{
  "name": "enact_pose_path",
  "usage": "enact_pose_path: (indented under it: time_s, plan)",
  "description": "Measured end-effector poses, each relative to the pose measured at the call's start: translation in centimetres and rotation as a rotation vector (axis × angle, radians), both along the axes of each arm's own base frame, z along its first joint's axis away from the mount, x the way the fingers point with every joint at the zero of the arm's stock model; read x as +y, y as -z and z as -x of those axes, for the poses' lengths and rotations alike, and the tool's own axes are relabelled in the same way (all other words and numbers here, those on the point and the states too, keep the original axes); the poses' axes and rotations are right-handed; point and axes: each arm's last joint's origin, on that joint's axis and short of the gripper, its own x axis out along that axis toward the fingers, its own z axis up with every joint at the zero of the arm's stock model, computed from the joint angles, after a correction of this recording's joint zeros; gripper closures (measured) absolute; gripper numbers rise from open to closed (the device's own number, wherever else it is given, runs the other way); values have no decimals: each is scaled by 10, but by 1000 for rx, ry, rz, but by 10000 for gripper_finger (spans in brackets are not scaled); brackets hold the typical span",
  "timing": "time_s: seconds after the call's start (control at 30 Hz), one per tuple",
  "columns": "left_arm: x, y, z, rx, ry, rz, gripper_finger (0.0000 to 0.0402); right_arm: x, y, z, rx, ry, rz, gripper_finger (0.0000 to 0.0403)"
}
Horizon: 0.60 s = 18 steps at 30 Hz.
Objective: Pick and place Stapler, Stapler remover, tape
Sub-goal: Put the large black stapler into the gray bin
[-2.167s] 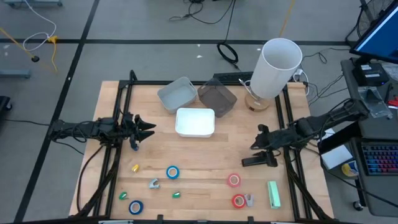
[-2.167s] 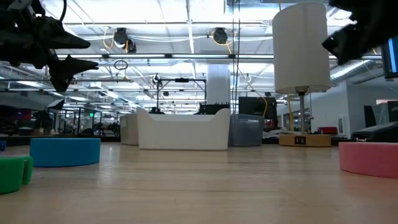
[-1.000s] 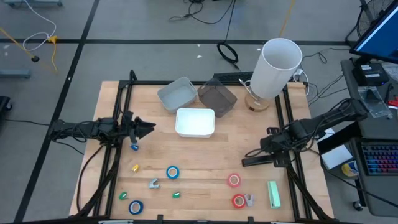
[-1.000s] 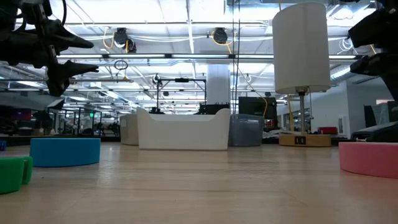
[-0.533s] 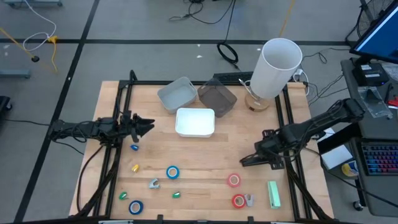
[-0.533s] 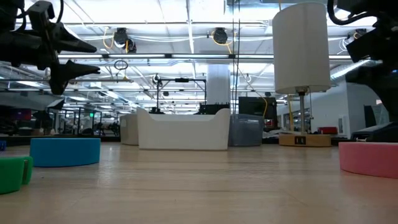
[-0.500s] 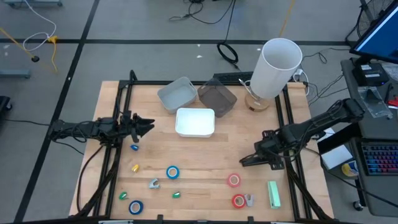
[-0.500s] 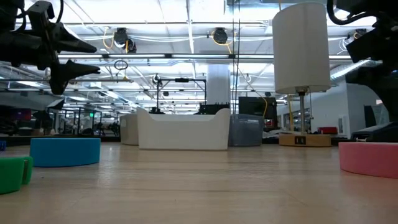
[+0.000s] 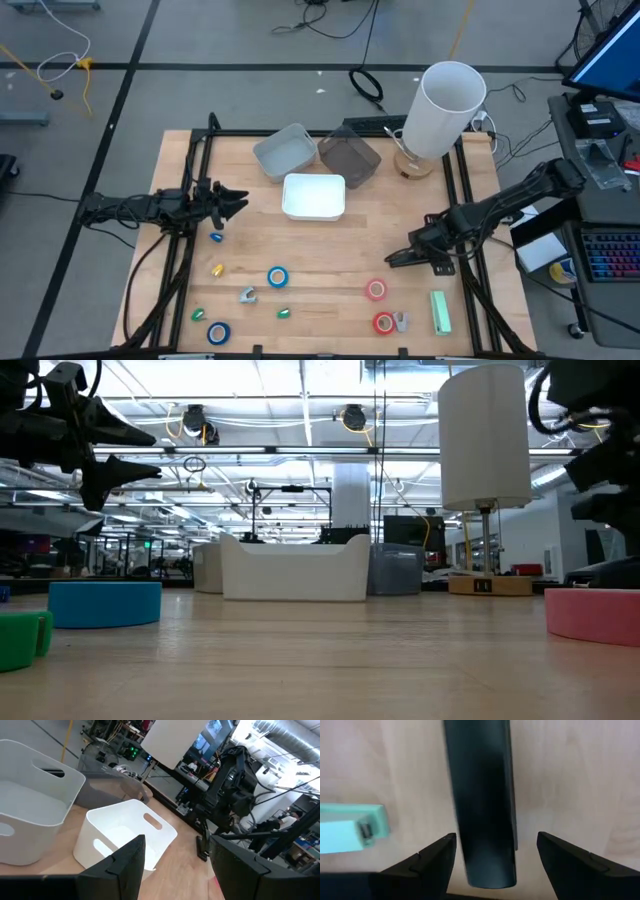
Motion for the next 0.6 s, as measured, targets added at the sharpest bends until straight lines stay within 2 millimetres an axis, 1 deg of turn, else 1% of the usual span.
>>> enact_pose_path:
  time_s: [0.13, 0.23, 0.37, 0.6]
  plan:
    - [0, 0, 0, 0, 0, 0, 183, -2, 9, 6, 31, 8, 14, 134]
    - [0, 0, 0, 0, 0, 1, 183, -3, 14, 8, 46, 11, 19, 143]
    - [0, -2, 0, -19, -9, 3, 183, -3, 18, 8, 26, 29, 12, 167]
    - [1, -5, 0, -49, -21, -22, 183, 0, 17, 0, -44, 73, -20, 220]
